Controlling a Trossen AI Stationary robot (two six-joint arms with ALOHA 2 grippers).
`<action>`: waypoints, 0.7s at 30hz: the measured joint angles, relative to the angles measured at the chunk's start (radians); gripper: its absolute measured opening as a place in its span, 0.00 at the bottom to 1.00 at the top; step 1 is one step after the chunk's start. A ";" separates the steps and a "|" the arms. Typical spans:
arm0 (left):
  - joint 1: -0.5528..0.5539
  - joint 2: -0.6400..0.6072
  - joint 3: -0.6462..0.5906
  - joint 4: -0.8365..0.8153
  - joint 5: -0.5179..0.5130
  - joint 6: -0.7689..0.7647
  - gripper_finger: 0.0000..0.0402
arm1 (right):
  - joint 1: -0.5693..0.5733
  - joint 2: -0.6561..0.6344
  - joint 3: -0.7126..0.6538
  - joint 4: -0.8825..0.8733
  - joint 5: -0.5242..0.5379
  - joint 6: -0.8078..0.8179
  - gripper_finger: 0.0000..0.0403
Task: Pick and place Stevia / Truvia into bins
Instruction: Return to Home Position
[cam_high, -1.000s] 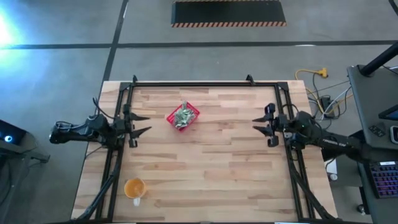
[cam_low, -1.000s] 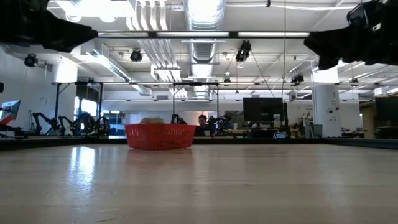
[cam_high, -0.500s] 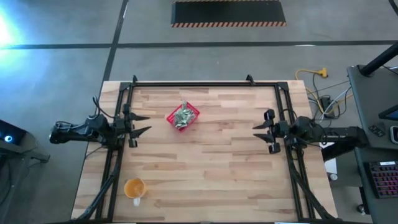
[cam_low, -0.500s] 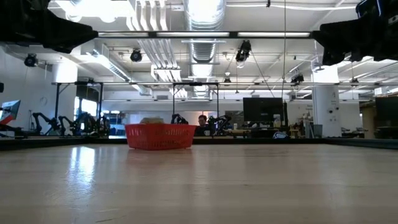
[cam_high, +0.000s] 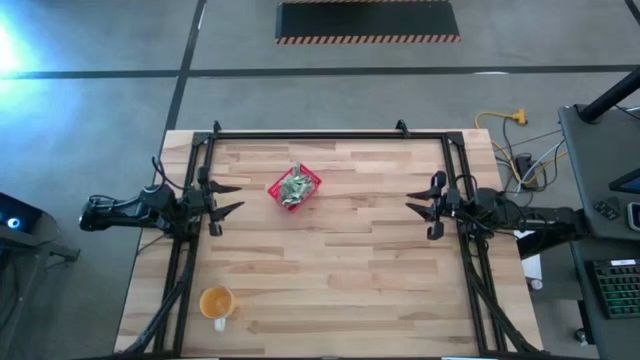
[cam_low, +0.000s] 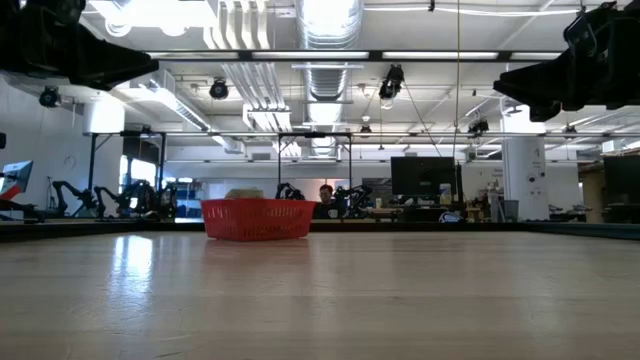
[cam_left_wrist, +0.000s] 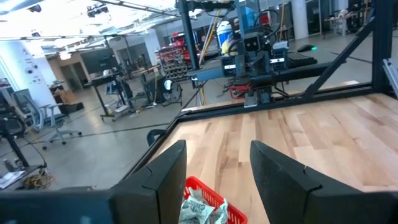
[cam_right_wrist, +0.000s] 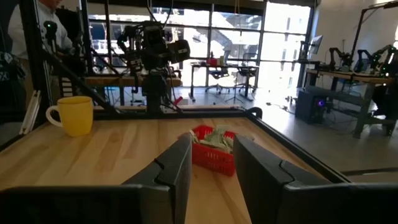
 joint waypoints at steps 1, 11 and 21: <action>0.000 0.000 0.000 -0.002 -0.001 0.000 0.40 | -0.001 -0.016 0.000 -0.019 0.001 -0.002 0.27; 0.000 0.000 0.000 -0.007 0.003 -0.001 0.40 | -0.011 -0.018 0.000 -0.060 0.019 0.005 0.27; 0.000 0.000 -0.052 0.098 0.040 0.005 0.40 | -0.011 -0.019 0.000 -0.060 0.018 0.003 0.26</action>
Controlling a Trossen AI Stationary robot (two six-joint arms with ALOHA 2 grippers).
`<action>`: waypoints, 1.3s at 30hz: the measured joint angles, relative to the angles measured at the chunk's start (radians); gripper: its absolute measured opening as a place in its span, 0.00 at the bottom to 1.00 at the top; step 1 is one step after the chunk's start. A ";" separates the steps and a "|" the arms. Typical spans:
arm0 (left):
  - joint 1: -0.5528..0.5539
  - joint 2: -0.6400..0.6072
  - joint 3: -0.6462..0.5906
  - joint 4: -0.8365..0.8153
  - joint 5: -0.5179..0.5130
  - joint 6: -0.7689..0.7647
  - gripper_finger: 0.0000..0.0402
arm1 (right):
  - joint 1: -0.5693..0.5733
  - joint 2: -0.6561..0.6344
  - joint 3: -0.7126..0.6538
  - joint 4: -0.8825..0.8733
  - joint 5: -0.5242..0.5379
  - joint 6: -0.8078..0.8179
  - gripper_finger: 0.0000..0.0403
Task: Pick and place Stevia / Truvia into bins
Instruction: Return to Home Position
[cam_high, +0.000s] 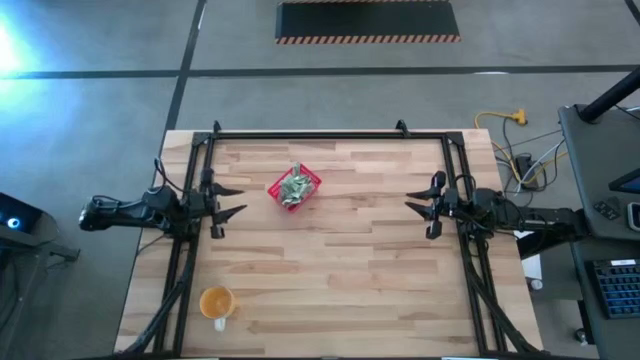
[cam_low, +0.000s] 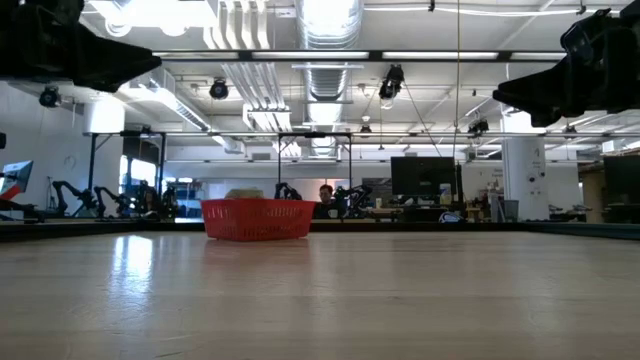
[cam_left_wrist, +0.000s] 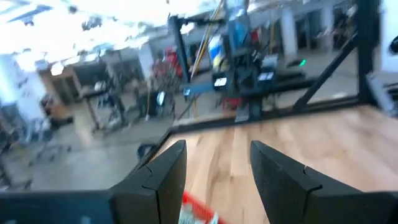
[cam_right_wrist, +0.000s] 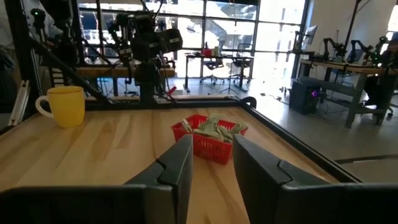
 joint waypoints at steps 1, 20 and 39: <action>0.000 0.000 -0.016 0.038 0.016 0.011 0.40 | 0.000 0.000 0.000 0.000 0.000 0.000 0.26; 0.000 0.004 -0.138 0.220 0.061 0.038 0.40 | 0.000 0.002 0.000 0.000 -0.003 -0.019 0.22; 0.000 0.010 -0.140 0.119 0.065 0.025 0.40 | 0.000 0.034 0.000 -0.002 -0.004 -0.031 0.24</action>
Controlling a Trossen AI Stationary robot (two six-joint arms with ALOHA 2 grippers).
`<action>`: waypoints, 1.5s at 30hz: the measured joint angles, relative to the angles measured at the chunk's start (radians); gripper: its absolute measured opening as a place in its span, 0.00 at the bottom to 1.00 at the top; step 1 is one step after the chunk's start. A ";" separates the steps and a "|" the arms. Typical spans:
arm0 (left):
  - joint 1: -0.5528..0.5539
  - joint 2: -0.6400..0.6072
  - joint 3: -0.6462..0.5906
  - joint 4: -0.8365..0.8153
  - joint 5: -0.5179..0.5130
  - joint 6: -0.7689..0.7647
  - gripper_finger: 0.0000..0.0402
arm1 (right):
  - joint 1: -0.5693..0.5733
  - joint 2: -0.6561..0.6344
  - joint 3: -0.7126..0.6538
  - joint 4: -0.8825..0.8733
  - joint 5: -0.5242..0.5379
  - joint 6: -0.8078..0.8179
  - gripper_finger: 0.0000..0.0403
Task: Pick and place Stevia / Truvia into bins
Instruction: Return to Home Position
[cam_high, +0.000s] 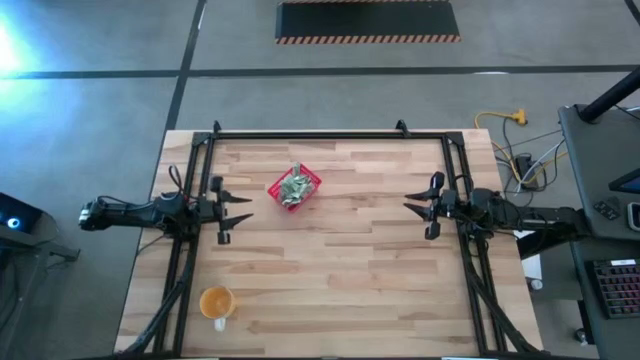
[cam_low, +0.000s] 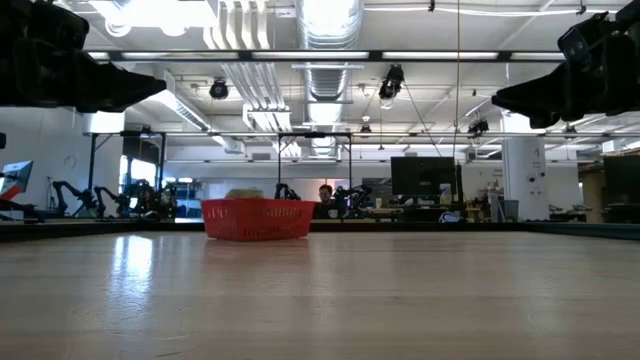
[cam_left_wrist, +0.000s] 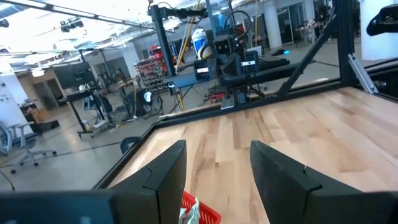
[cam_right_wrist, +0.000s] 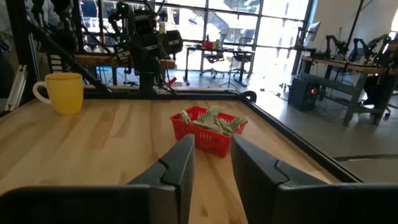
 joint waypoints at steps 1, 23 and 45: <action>0.000 0.001 0.000 -0.001 -0.001 0.000 0.40 | 0.000 0.000 0.000 0.000 0.000 -0.003 0.23; 0.000 0.004 -0.002 0.000 -0.024 -0.002 0.40 | 0.000 0.001 0.000 0.000 0.001 -0.004 0.22; 0.000 0.004 -0.002 -0.002 -0.024 -0.003 0.40 | 0.000 0.001 0.000 0.000 0.001 -0.004 0.21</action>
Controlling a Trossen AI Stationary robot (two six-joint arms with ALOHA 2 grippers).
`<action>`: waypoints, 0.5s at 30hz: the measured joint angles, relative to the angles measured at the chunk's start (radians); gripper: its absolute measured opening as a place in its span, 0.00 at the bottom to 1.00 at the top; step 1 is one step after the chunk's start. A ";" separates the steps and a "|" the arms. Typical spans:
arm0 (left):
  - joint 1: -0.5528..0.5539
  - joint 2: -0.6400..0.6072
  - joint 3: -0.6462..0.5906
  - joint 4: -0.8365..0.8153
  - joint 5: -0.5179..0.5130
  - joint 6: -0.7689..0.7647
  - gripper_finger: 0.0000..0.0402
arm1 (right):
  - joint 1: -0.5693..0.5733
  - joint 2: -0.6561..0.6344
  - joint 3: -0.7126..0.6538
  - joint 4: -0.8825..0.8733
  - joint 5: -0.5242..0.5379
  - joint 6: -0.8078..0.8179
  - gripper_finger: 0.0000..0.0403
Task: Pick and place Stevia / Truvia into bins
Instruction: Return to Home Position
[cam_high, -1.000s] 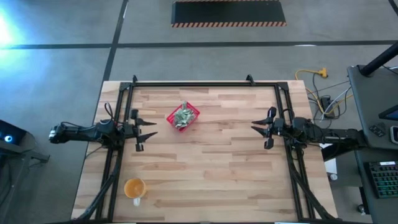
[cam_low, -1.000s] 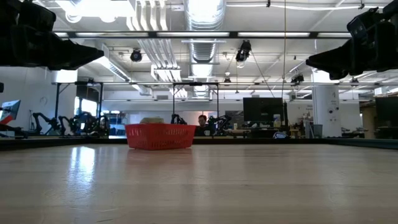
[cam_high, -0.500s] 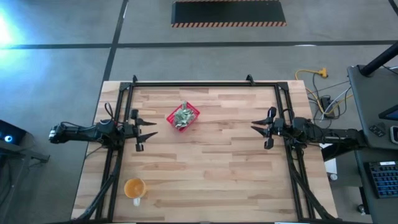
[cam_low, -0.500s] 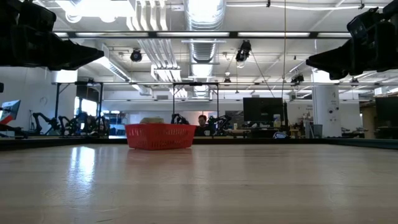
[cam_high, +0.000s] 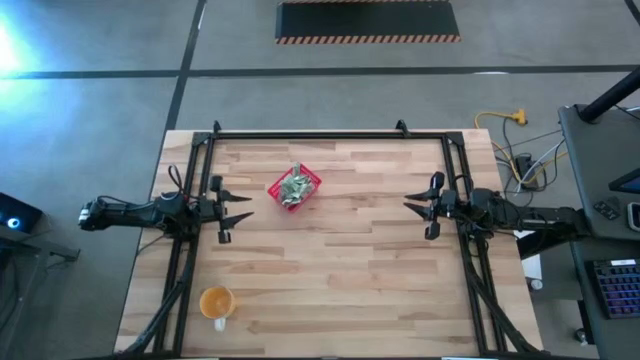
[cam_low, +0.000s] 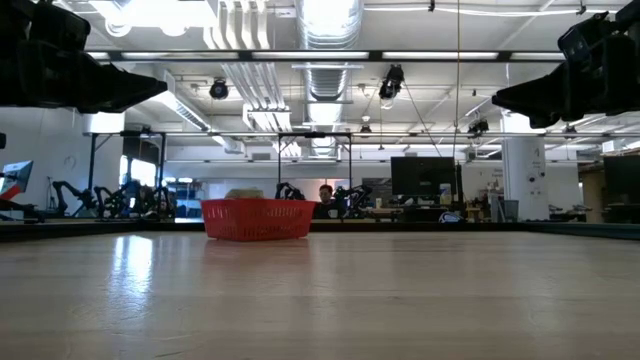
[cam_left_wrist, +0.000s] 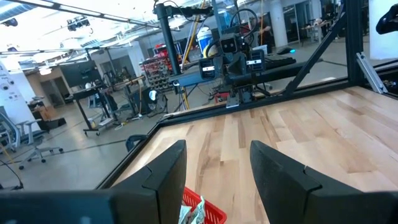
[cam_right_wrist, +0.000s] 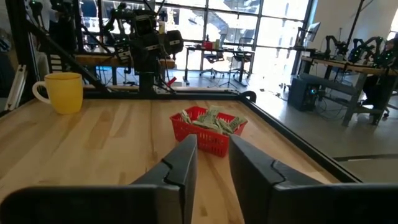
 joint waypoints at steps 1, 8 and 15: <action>0.000 0.000 0.000 0.000 0.000 0.000 0.40 | 0.000 0.000 0.000 0.000 0.000 0.000 0.20; 0.000 0.000 0.000 0.000 0.000 0.000 0.40 | 0.000 0.000 0.000 0.000 0.000 0.000 0.19; 0.000 0.000 0.000 0.000 0.000 0.000 0.40 | 0.000 0.000 0.000 0.000 0.000 0.000 0.20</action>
